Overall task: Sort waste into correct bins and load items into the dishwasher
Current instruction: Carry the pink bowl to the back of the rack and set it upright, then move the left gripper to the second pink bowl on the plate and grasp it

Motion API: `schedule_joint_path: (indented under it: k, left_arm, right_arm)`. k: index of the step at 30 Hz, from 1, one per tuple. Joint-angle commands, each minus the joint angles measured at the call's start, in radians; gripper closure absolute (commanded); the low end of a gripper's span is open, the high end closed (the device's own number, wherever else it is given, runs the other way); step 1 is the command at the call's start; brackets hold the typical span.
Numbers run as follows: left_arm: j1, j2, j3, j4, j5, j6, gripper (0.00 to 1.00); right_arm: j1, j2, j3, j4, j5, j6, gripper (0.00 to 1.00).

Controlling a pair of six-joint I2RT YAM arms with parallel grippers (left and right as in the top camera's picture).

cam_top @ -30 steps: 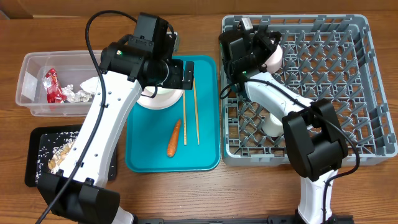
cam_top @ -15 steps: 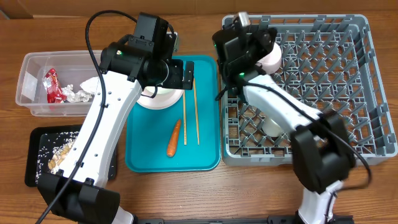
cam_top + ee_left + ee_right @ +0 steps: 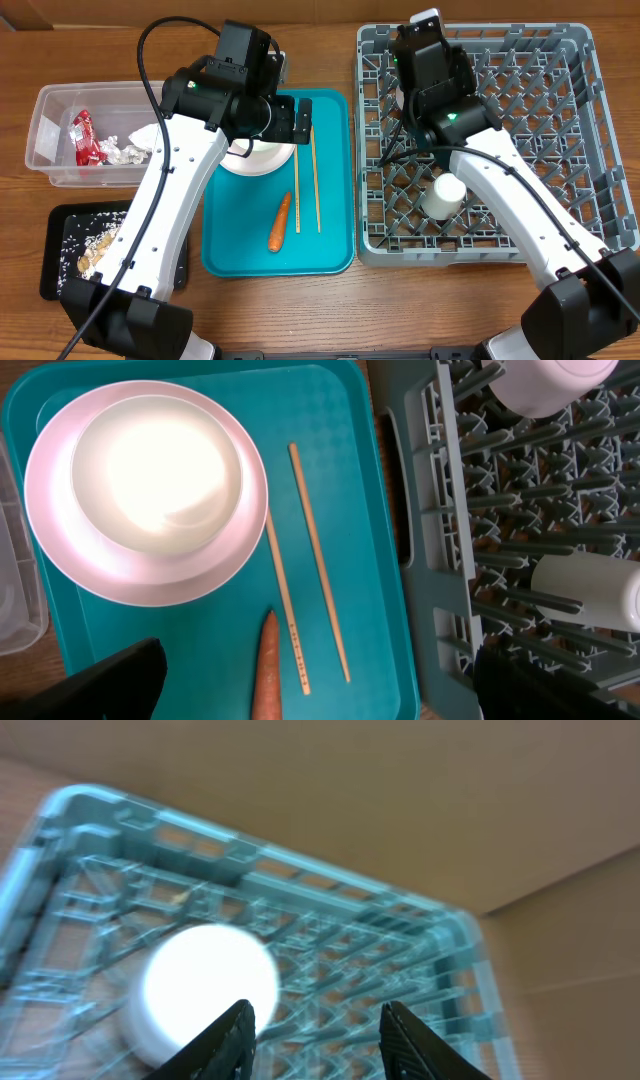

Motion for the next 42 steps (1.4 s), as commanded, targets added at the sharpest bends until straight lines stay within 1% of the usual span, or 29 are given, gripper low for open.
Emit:
schedule_joint_path:
  k: [1, 3, 6, 7, 11, 12, 15, 21, 23, 24, 26, 29, 32, 36, 38, 42]
  left_arm:
    - [0.002, -0.018, 0.024, 0.003, 0.0, 0.013, 0.0]
    - [0.002, -0.018, 0.024, 0.004, 0.023, -0.01, 0.0]
    - [0.002, -0.018, 0.024, 0.003, 0.024, -0.014, 0.0]
    - [0.002, -0.018, 0.024, 0.005, 0.022, -0.014, 0.0]
    - [0.002, -0.018, 0.023, 0.054, -0.076, -0.014, 0.0]
    - [0.002, -0.013, 0.023, 0.061, -0.151, -0.015, 0.0]
    - [0.004, 0.009, 0.021, 0.051, -0.264, -0.065, 0.0]
    - [0.026, 0.096, 0.013, 0.05, -0.282, -0.116, 0.0]
    - [0.048, 0.136, 0.013, 0.061, -0.281, -0.133, 0.07]
    - [0.058, 0.153, 0.013, 0.066, -0.275, -0.14, 0.11]
    - [0.088, 0.198, 0.013, 0.09, -0.23, -0.141, 0.14]
    - [0.138, 0.251, 0.013, 0.119, -0.136, -0.141, 0.18]
    - [0.192, 0.297, 0.013, 0.134, -0.048, -0.141, 0.27]
    - [0.245, 0.35, 0.013, 0.137, 0.005, -0.141, 0.3]
    - [0.249, 0.372, 0.013, 0.131, 0.004, -0.14, 0.3]
    - [0.248, 0.421, 0.013, 0.137, -0.002, -0.138, 0.34]
  right_arm:
    - [-0.004, -0.019, 0.007, -0.045, -0.179, 0.18, 0.57]
    - [-0.004, -0.019, 0.007, -0.087, -0.269, 0.233, 0.53]
    - [-0.006, -0.019, 0.007, -0.148, -0.451, 0.289, 0.52]
    - [-0.006, -0.019, 0.007, -0.171, -0.544, 0.316, 0.52]
    - [-0.006, -0.019, 0.007, -0.201, -0.711, 0.338, 0.51]
    - [-0.006, -0.019, 0.007, -0.22, -0.752, 0.338, 0.49]
    - [-0.006, -0.019, 0.007, -0.264, -0.751, 0.337, 0.48]
    - [-0.006, -0.019, 0.007, -0.314, -0.75, 0.337, 0.48]
    - [-0.006, -0.019, 0.007, -0.32, -0.743, 0.337, 0.48]
    - [-0.006, -0.019, 0.007, -0.321, -0.739, 0.337, 0.48]
    - [-0.006, -0.019, 0.007, -0.326, -0.727, 0.337, 0.48]
    - [-0.006, -0.019, 0.007, -0.339, -0.701, 0.337, 0.48]
    - [-0.006, -0.019, 0.007, -0.351, -0.671, 0.337, 0.48]
    - [-0.006, -0.019, 0.007, -0.354, -0.656, 0.336, 0.48]
    - [-0.006, -0.019, 0.007, -0.354, -0.657, 0.336, 0.48]
    - [-0.006, -0.019, 0.007, -0.354, -0.657, 0.337, 0.48]
